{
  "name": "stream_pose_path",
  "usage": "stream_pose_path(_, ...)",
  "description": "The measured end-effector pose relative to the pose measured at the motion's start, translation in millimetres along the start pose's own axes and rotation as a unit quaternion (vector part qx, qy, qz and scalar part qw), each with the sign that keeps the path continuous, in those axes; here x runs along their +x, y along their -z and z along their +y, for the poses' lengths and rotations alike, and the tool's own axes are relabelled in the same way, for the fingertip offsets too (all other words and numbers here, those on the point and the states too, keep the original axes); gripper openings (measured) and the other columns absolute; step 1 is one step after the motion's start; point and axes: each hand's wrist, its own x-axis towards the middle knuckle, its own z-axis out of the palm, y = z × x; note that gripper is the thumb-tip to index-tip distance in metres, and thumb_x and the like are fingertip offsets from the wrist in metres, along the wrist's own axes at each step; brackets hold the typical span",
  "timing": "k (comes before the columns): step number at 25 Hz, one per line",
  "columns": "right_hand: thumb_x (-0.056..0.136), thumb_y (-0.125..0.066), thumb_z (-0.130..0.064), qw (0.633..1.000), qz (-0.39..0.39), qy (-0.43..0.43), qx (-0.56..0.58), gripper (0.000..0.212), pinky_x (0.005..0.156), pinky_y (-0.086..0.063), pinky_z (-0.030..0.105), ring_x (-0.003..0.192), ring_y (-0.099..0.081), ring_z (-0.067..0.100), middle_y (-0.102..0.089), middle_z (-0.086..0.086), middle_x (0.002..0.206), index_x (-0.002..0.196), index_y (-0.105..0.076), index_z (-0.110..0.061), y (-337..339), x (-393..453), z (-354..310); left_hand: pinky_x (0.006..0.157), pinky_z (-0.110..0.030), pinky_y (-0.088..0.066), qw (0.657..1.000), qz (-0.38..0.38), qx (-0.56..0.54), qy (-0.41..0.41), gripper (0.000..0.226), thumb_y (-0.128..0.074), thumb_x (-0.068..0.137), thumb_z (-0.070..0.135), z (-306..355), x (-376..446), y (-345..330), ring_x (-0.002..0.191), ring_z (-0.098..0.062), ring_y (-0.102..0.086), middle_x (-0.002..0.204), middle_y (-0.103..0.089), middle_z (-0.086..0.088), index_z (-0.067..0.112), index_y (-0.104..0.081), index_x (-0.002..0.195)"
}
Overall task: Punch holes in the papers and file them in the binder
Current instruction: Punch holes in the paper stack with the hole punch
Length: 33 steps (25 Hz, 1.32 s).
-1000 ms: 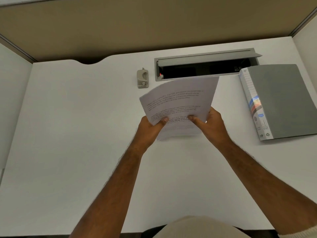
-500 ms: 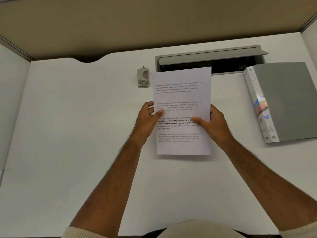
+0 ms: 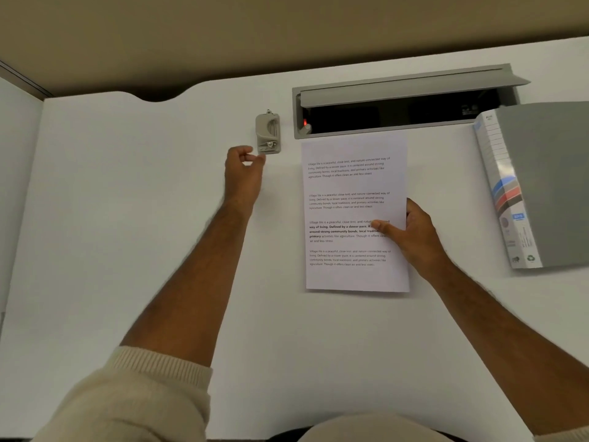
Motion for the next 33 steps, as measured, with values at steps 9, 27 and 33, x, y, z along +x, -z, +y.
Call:
stream_pose_path(9, 0.082, -0.084, -0.027, 1.000, -0.003, -0.010, 0.009, 0.050, 0.089, -0.061, 0.043, 0.102, -0.072, 0.009, -0.072, -0.008, 0.120, 0.126, -0.060, -0.023, 0, 14, 5, 0.080, -0.017, -0.056, 0.996, 0.011, 0.085, -0.015, 0.035, -0.066, 0.096, 0.023, 21, 62, -19, 0.103, -0.014, -0.068, 0.119, -0.070, -0.003, 0.021, -0.061, 0.130)
stream_pose_path(27, 0.080, -0.085, -0.022, 0.998, 0.004, -0.023, 0.061, 0.052, 0.091, -0.060, 0.046, 0.105, -0.073, 0.015, -0.074, -0.005, 0.120, 0.127, -0.062, -0.019, -2, 16, 9, 0.057, -0.009, -0.051, 1.000, 0.009, 0.002, 0.024, 0.029, -0.065, 0.094, 0.010, 18, 58, -21, 0.078, -0.001, -0.067, 0.093, -0.069, 0.009, 0.013, -0.072, 0.122)
stream_pose_path(33, 0.080, -0.085, -0.019, 0.997, 0.001, -0.019, 0.069, 0.051, 0.093, -0.059, 0.048, 0.105, -0.073, 0.016, -0.074, -0.003, 0.120, 0.126, -0.062, -0.017, -4, 14, 8, 0.074, -0.021, -0.060, 1.000, -0.005, -0.022, 0.014, 0.027, -0.066, 0.092, 0.011, -12, 17, 2, 0.084, -0.009, -0.072, 0.096, -0.071, -0.004, 0.014, -0.072, 0.119)
